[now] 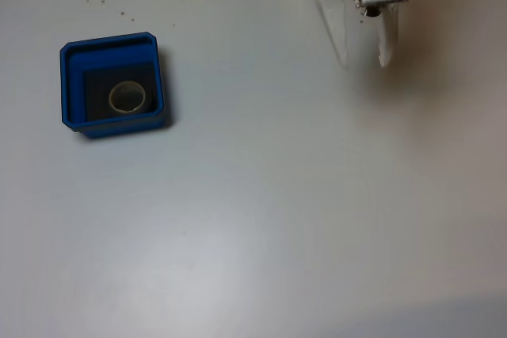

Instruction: Pick the black tape roll and drop it in the blue box

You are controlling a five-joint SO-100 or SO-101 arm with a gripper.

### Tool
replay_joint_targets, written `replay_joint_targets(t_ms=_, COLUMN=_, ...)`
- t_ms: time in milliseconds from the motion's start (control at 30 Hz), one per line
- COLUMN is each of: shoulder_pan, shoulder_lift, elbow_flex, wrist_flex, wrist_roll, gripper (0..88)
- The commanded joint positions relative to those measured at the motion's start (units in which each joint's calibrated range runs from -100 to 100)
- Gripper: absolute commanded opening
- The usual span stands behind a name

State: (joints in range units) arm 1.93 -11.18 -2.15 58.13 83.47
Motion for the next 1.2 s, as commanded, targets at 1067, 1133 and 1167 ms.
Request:
replay_joint_targets(t_ms=1067, shoulder_pan=0.46, shoulder_lift=-56.97, elbow_flex=56.42, wrist_flex=-0.29, wrist_roll=0.41, gripper=19.3)
replay_joint_targets(t_ms=1133, shoulder_pan=0.46, shoulder_lift=-58.81, elbow_flex=59.65, wrist_flex=-0.29, wrist_roll=0.41, gripper=19.3)
replay_joint_targets(t_ms=1167, shoulder_pan=0.46, shoulder_lift=-59.73, elbow_flex=61.27, wrist_flex=-0.29, wrist_roll=0.41, gripper=19.3)
